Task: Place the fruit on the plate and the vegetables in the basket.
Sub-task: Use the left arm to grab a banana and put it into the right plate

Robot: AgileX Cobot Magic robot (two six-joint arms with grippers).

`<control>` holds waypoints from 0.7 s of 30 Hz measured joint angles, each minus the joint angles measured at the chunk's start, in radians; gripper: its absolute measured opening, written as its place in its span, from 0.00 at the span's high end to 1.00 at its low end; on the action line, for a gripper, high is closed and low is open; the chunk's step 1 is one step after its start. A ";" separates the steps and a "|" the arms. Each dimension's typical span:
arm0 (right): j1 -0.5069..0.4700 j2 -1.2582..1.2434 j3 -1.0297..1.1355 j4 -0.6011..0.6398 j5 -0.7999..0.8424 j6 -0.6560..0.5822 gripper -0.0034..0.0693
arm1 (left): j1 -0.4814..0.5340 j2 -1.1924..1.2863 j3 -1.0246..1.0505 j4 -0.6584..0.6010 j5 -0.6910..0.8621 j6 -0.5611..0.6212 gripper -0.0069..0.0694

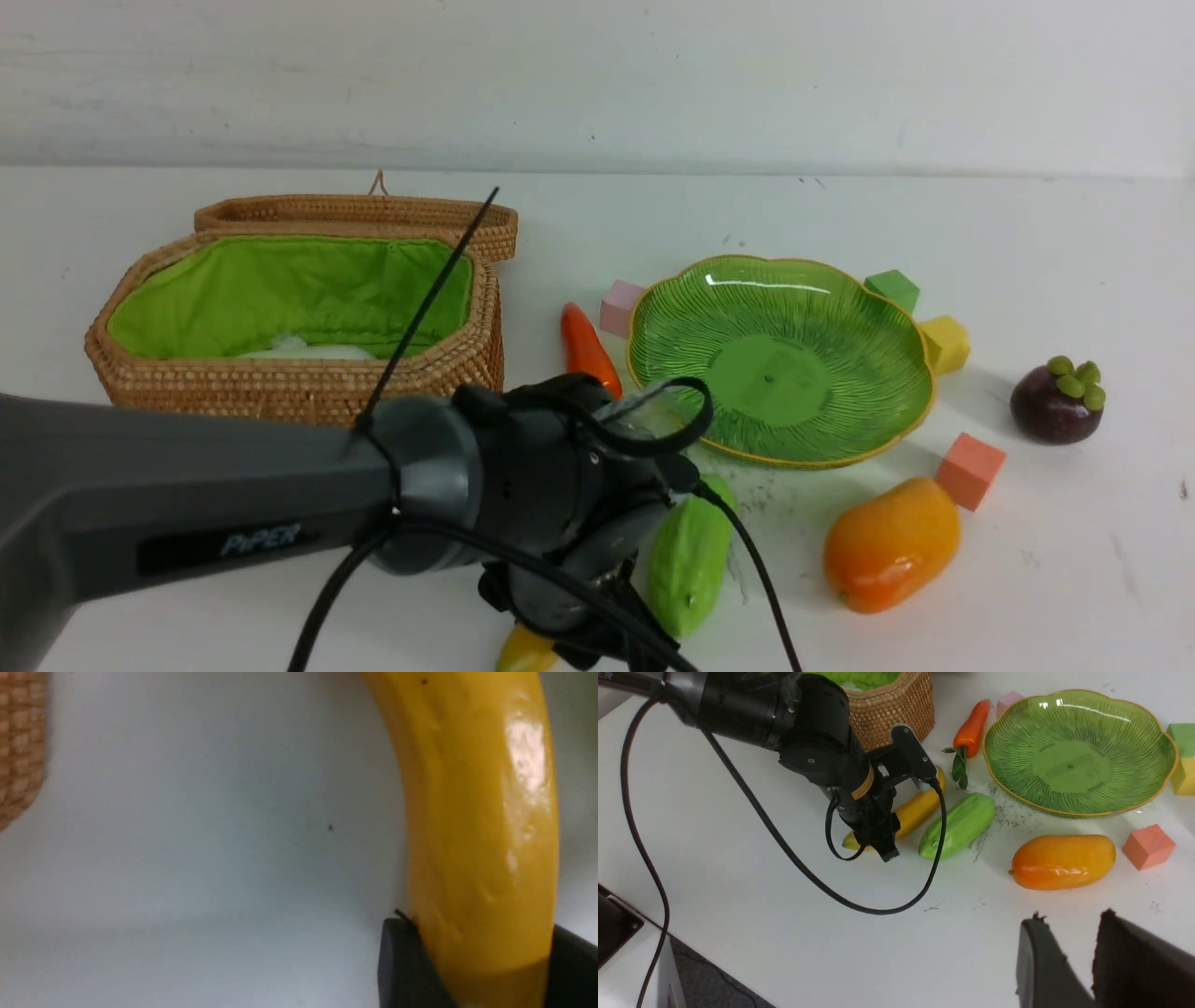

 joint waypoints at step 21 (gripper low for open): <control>0.000 0.000 0.000 -0.169 -0.177 0.067 0.68 | 0.012 0.029 -0.412 -0.054 -0.294 0.407 0.51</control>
